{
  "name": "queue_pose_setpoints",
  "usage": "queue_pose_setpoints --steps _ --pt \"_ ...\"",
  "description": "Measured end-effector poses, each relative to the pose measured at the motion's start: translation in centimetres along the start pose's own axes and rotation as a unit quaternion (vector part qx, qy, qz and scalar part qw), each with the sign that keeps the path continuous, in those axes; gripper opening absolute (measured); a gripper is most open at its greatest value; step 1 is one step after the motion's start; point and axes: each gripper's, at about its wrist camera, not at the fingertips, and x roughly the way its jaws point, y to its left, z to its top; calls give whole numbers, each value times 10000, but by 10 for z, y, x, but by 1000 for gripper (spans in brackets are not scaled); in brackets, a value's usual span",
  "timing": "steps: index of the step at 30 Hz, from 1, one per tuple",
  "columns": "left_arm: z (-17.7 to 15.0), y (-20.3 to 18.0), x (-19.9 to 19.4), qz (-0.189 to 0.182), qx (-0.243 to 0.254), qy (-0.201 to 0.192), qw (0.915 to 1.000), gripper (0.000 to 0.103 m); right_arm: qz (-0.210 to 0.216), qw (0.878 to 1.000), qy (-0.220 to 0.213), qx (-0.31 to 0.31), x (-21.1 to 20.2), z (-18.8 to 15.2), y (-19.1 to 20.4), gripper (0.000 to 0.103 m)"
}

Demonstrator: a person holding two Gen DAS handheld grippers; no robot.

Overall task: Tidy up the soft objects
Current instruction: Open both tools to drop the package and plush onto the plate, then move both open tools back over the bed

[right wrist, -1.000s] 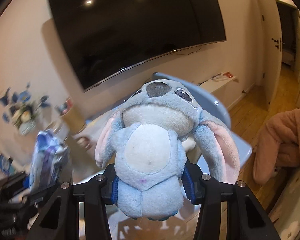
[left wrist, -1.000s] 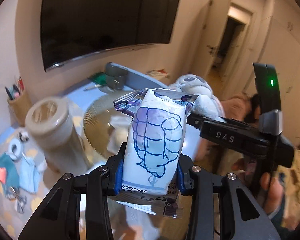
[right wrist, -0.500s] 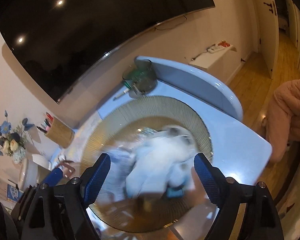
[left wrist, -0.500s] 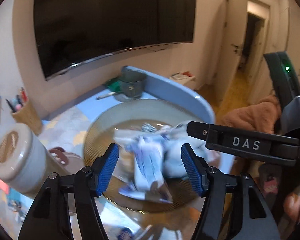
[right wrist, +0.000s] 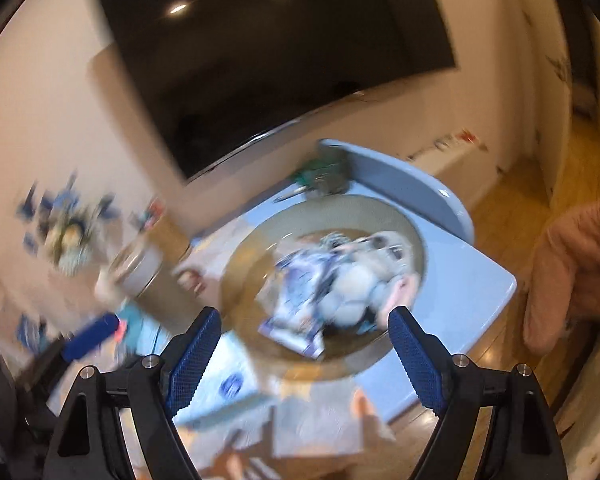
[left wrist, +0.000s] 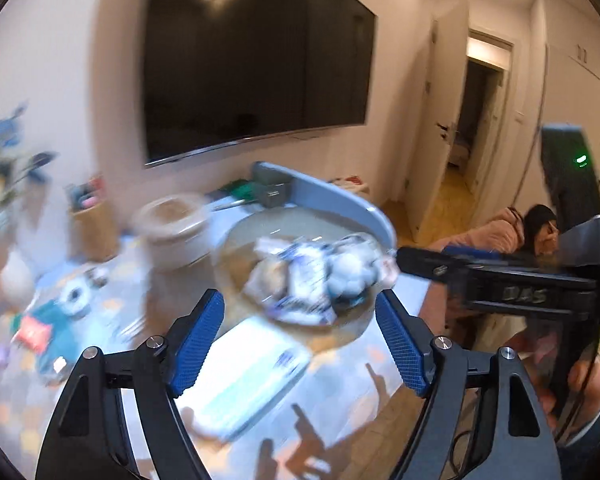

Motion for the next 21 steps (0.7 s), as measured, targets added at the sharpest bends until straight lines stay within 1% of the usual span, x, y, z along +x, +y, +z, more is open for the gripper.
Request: queue_pose_setpoints --steps 1,2,3,4,5,6,8,10,11,13,14,15,16,17,18,19,20,21 --pt "-7 10 -13 57 21 -14 10000 77 43 9998 -23 -191 -4 -2 11 84" --pt "-13 21 -26 181 -4 -36 9998 77 138 9985 -64 -535 -14 -9 33 84" --pt "-19 36 -41 445 -85 -79 9989 77 214 9972 -79 -718 -18 -13 46 84" --pt "-23 45 -50 607 -128 -110 9980 77 354 9949 -103 -941 -23 -18 62 84" --pt "-28 60 -63 826 -196 -163 9963 77 585 9910 -122 -1195 -29 -25 86 84" --pt "-33 76 -75 1005 -273 -202 9944 77 690 9887 -112 -1327 -29 -30 98 84" --pt "-44 109 -97 1443 -451 -265 9881 77 943 9792 -61 -1795 -29 -46 141 85" --pt "-55 145 -115 1844 -655 -256 9803 77 1115 9714 25 -2094 -22 -61 172 85" --pt "-65 169 -120 2139 -798 -178 9734 77 1262 9651 110 -2293 -15 -70 193 85" --pt "-83 198 -118 2774 -682 117 9583 77 1518 9533 261 -2598 2 -86 228 85" --pt "-94 211 -114 3138 -635 251 9470 77 1642 9473 404 -2720 14 -95 248 85" --pt "-108 226 -109 3373 -716 402 9378 77 1782 9427 574 -2763 27 -103 263 85" --pt "-122 243 -104 3344 -919 588 9361 77 1989 9375 802 -2740 44 -110 277 85" --pt "-132 258 -99 3185 -1169 725 9379 77 2238 9323 1098 -2622 67 -118 291 85" --pt "-142 271 -94 2972 -1450 852 9399 77 2284 9311 1355 -2499 89 -124 302 85" --pt "-150 283 -90 2791 -1704 942 9403 77 2182 9317 1605 -2420 111 -131 311 85" --pt "-155 292 -86 2716 -1875 958 9391 77 2026 9322 1785 -2410 132 -140 320 85" --pt "-160 301 -84 2697 -2018 938 9369 77 1864 9332 1799 -2490 150 -147 328 85"
